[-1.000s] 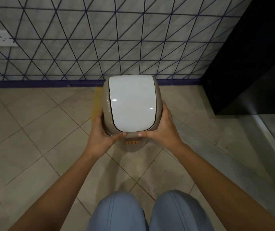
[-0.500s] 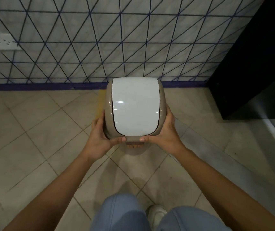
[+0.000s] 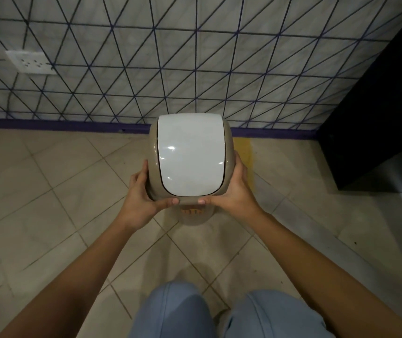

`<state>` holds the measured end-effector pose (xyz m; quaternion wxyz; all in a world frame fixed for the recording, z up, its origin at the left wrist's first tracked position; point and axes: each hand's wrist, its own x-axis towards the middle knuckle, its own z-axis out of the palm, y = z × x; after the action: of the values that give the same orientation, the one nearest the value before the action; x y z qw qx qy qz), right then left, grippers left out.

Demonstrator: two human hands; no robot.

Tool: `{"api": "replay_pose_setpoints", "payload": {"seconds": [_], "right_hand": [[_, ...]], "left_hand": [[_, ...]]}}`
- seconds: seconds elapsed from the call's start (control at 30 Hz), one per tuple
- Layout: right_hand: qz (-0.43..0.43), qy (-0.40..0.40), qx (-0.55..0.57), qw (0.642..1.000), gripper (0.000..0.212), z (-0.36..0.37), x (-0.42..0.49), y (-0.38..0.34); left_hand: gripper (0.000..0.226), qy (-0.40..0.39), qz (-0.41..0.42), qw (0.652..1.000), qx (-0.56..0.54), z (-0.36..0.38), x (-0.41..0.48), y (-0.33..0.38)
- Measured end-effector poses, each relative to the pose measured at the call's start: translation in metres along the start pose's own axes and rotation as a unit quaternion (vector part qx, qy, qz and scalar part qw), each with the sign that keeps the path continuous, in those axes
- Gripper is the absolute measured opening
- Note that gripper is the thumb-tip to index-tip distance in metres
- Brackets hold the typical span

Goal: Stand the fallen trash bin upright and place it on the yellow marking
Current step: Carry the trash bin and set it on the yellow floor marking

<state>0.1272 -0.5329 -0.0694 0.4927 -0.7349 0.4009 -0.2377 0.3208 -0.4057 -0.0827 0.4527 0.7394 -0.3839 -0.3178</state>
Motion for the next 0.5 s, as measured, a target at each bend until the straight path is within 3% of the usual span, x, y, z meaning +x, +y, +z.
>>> {"api": "replay_pose_setpoints", "payload": {"seconds": [0.5], "right_hand": [[-0.001, 0.029, -0.004, 1.0, 0.142, -0.008, 0.028, -0.001]], "left_hand": [[0.118, -0.015, 0.011, 1.0, -0.002, 0.001, 0.034, 0.009]]}}
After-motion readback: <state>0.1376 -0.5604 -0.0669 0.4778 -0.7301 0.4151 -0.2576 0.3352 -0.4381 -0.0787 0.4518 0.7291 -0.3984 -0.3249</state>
